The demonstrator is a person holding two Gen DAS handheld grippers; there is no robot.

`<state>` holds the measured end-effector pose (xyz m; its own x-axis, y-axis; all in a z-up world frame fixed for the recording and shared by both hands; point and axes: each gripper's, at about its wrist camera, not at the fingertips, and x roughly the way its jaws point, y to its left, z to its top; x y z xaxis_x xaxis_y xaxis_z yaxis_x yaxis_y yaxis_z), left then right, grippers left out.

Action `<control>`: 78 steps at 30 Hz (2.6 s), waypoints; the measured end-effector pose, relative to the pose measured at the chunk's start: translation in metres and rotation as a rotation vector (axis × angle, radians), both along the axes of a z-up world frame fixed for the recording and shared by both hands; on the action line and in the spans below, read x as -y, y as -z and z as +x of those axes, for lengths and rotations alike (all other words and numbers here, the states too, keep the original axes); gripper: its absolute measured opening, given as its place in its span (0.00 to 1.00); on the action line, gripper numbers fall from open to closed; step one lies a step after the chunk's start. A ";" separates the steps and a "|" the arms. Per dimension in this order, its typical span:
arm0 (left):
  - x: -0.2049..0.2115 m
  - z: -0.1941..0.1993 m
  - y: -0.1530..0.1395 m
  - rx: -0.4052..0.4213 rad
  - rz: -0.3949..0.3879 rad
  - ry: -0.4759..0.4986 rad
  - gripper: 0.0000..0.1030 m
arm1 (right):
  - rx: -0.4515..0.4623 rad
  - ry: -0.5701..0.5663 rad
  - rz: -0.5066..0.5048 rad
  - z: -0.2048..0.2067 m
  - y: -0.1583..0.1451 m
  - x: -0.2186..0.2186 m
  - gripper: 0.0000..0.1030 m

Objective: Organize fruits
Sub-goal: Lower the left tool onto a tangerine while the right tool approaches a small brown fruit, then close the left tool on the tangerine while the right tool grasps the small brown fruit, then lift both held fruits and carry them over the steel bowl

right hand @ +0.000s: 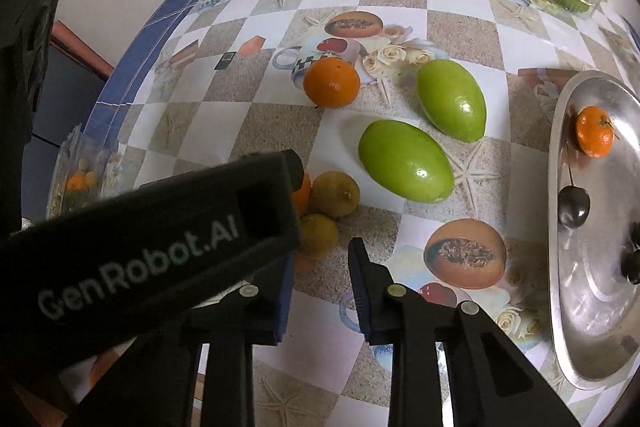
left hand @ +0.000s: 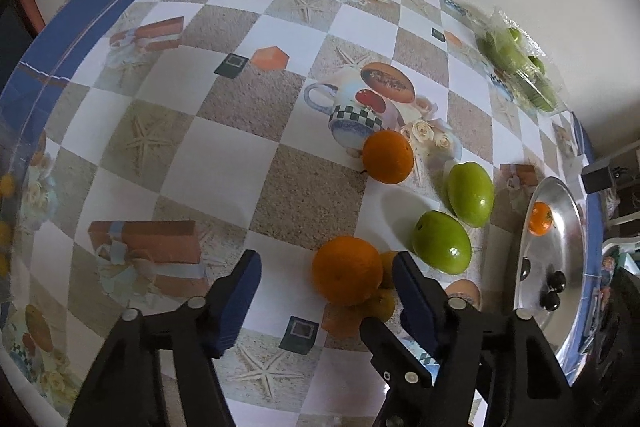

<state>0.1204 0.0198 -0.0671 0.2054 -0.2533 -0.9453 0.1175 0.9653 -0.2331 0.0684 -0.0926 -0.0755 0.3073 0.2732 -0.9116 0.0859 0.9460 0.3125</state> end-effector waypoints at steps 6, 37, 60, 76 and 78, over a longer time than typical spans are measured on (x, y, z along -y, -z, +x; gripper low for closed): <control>0.002 -0.001 0.002 -0.013 -0.030 0.000 0.61 | 0.003 0.000 0.010 0.000 -0.002 0.000 0.14; -0.021 0.003 0.004 -0.031 -0.060 -0.109 0.39 | 0.003 0.007 0.030 0.004 0.000 0.001 0.24; -0.018 0.005 0.005 -0.025 -0.037 -0.109 0.40 | 0.004 -0.013 -0.009 0.012 0.006 -0.008 0.25; -0.015 0.004 0.005 -0.016 -0.030 -0.098 0.40 | 0.014 0.007 0.025 0.003 -0.004 -0.004 0.25; -0.015 0.003 0.002 -0.011 -0.051 -0.095 0.39 | 0.019 0.013 0.035 0.001 -0.007 -0.001 0.25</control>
